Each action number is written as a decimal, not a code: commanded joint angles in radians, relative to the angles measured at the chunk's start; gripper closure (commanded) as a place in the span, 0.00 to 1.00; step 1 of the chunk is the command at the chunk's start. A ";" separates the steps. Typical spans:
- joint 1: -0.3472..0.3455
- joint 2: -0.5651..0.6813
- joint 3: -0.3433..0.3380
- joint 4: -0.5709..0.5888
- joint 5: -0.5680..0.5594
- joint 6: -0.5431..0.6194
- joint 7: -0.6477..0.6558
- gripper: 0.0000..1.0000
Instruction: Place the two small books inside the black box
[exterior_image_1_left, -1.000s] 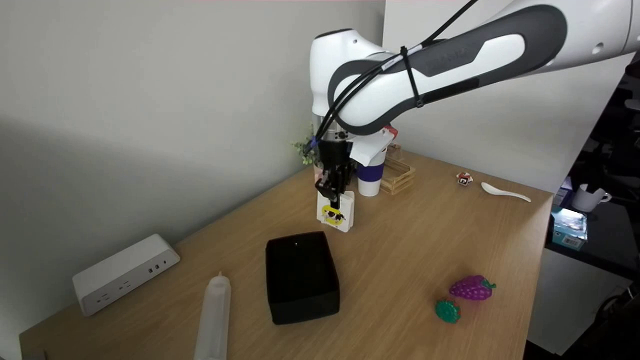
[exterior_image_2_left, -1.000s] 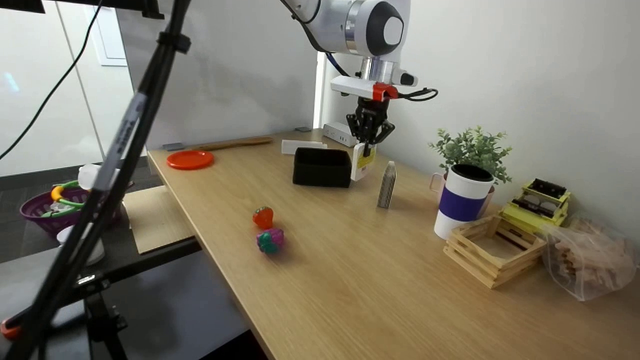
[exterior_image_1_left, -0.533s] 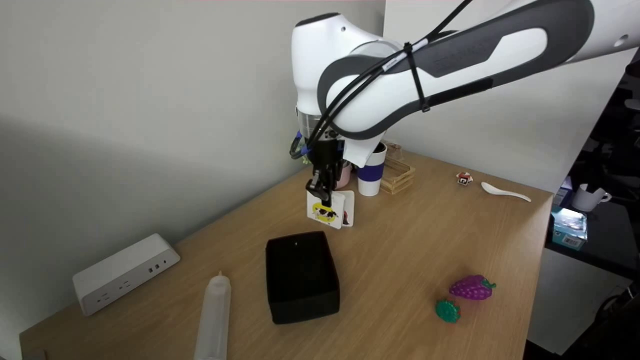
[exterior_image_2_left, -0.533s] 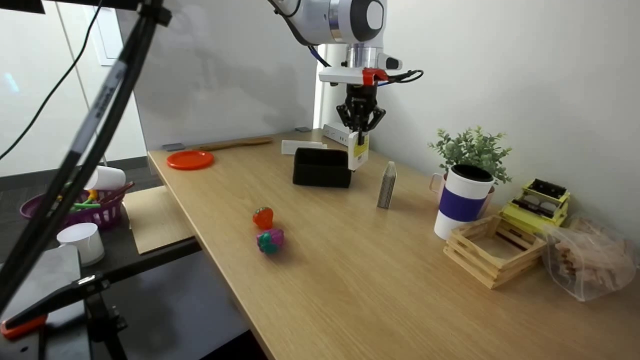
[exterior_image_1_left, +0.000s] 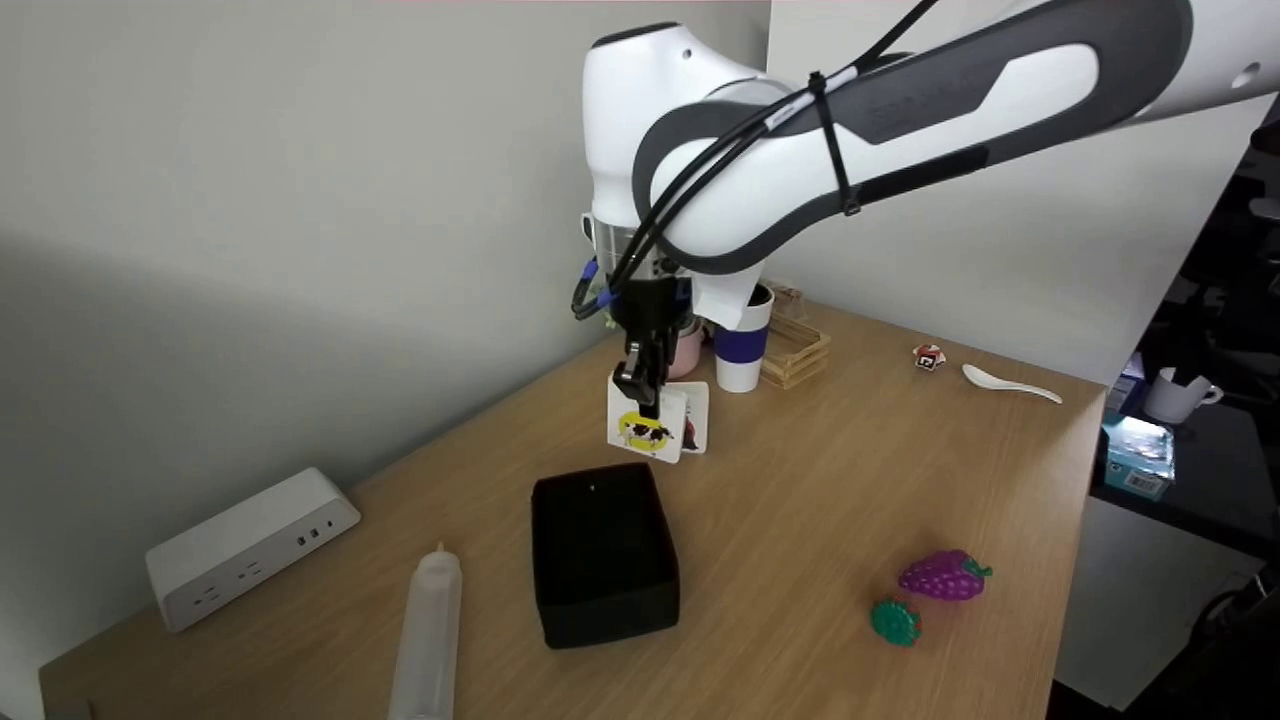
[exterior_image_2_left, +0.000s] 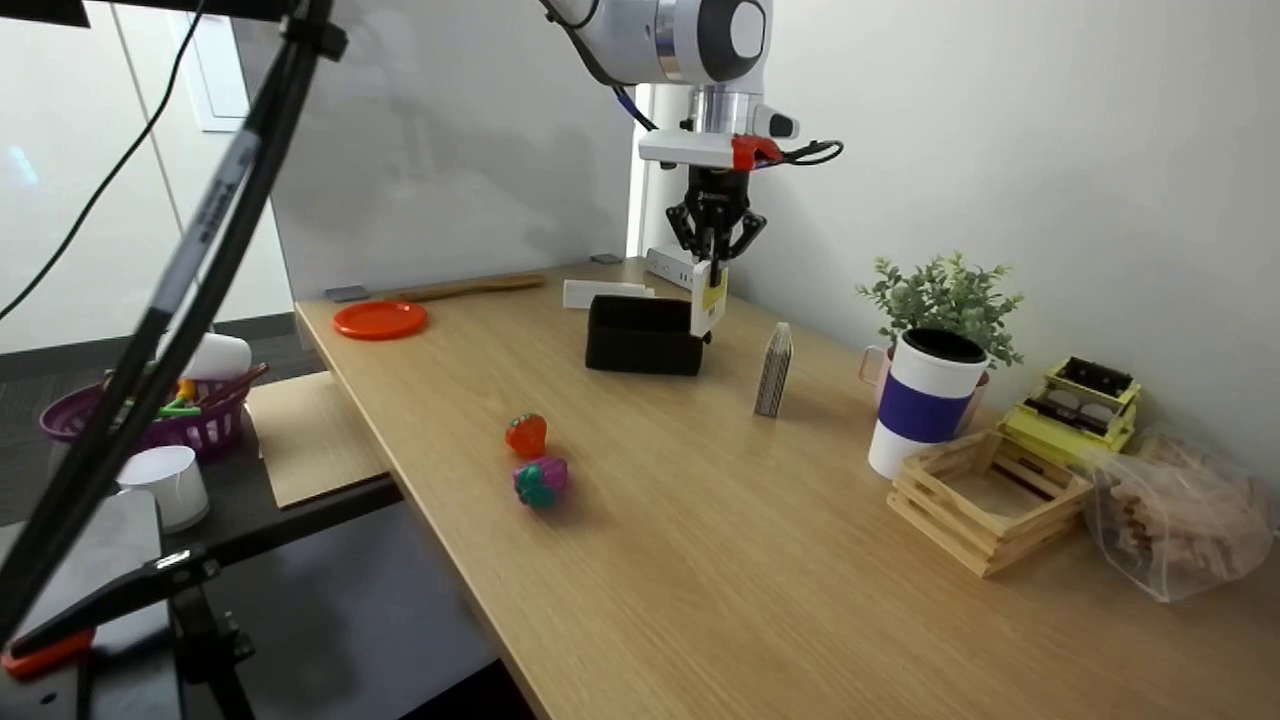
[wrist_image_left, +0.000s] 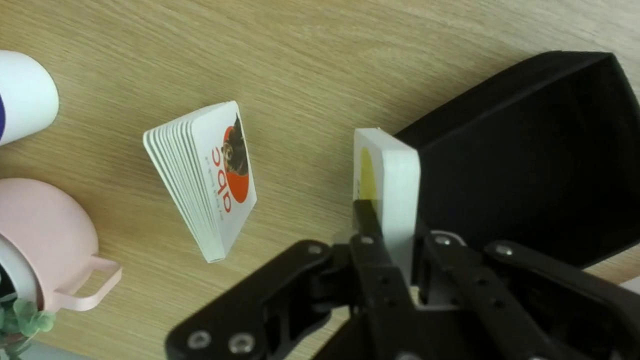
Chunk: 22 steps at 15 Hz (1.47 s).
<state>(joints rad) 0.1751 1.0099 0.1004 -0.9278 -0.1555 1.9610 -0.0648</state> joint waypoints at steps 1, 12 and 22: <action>-0.025 0.002 0.035 0.016 0.033 -0.019 -0.078 0.96; -0.044 0.023 0.103 0.066 0.084 -0.186 -0.355 0.96; 0.011 0.106 0.078 0.205 0.013 -0.266 -0.498 0.96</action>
<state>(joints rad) 0.1762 1.0830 0.1767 -0.7945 -0.1342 1.6892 -0.5347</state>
